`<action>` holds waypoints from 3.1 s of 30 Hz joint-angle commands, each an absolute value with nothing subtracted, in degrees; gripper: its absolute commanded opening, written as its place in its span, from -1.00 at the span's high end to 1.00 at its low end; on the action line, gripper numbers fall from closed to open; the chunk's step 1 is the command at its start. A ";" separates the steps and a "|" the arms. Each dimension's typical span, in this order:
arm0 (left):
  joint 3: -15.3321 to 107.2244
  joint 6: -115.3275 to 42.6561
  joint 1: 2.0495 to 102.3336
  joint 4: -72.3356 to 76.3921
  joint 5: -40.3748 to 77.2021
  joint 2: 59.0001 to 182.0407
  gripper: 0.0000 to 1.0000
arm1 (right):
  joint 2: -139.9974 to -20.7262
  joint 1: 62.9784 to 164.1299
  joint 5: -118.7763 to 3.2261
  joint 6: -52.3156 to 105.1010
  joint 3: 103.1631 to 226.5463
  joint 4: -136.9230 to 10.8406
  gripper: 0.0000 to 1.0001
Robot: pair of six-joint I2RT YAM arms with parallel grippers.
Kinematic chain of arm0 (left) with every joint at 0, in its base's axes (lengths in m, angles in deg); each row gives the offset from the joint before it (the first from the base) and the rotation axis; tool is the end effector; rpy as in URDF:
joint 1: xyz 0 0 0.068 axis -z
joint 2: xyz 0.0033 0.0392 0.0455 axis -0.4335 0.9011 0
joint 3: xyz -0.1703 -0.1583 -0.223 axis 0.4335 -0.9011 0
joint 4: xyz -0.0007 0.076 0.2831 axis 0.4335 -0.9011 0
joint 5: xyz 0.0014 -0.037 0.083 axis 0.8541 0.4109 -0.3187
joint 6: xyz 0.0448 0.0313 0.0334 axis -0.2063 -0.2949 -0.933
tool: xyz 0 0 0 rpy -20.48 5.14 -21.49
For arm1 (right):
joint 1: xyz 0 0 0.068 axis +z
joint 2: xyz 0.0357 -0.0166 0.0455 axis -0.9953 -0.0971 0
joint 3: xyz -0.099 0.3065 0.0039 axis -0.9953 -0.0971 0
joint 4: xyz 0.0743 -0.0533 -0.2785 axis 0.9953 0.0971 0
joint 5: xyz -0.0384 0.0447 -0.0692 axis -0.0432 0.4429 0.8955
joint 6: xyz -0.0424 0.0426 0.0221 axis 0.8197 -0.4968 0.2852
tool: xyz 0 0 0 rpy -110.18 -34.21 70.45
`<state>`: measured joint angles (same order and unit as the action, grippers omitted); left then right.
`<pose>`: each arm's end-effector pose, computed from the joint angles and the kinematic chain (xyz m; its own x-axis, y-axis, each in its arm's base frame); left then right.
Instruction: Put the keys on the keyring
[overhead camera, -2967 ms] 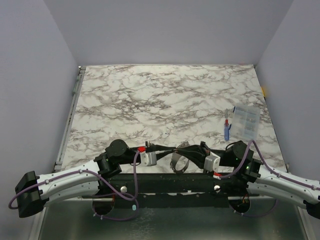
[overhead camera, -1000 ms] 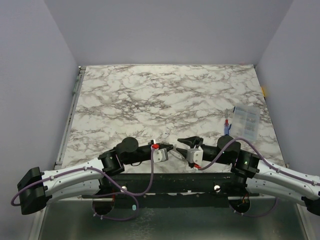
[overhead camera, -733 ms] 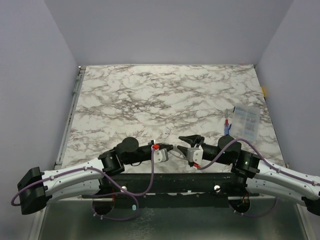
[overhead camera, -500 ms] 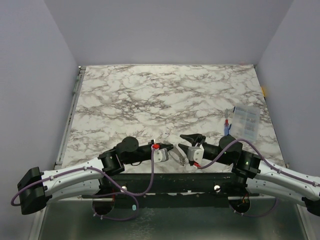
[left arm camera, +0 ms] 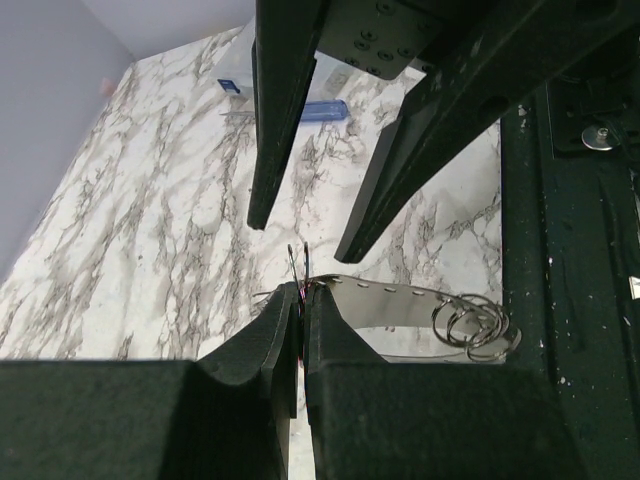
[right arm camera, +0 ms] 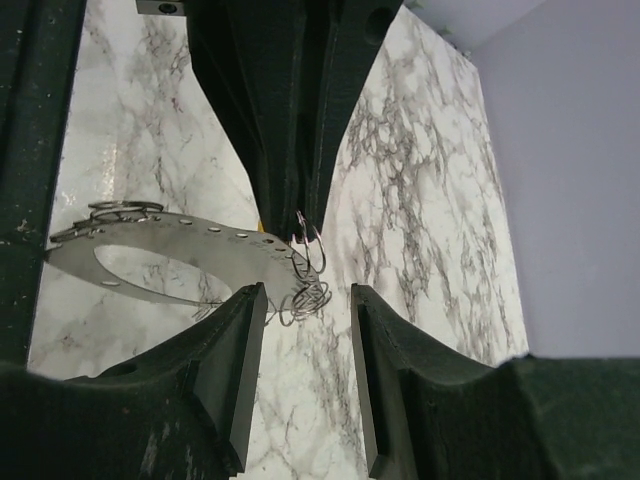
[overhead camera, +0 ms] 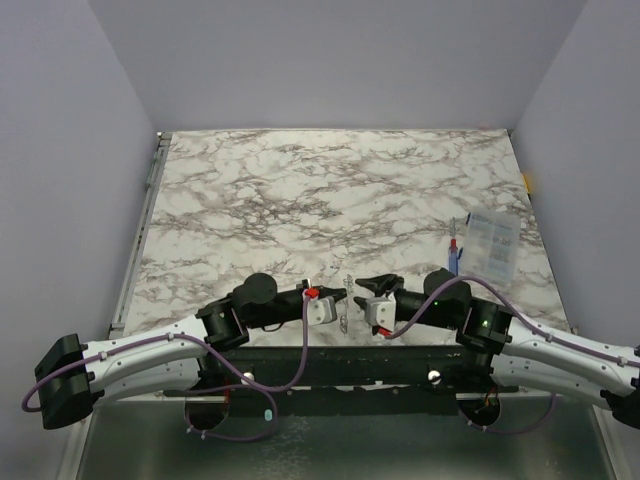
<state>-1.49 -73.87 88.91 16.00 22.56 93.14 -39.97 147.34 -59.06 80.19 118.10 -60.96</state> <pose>0.0853 -0.1928 0.2770 0.3727 0.2102 -0.9038 0.8951 0.1754 0.4099 0.0775 0.1686 0.2896 0.6153 -0.3831 -0.6889 -0.7300 0.0527 -0.6814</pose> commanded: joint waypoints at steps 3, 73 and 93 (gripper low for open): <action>0.54 -74.11 89.06 16.60 23.91 93.70 1.00 | -43.76 147.44 -60.41 80.88 121.25 -60.95 0.08; 0.40 -75.25 89.06 14.92 22.23 92.09 0.43 | -42.32 147.44 -63.70 81.31 116.83 -69.85 0.99; 0.67 -75.65 89.04 14.33 20.07 92.66 0.56 | -39.33 147.44 -65.37 79.88 115.42 -72.21 0.99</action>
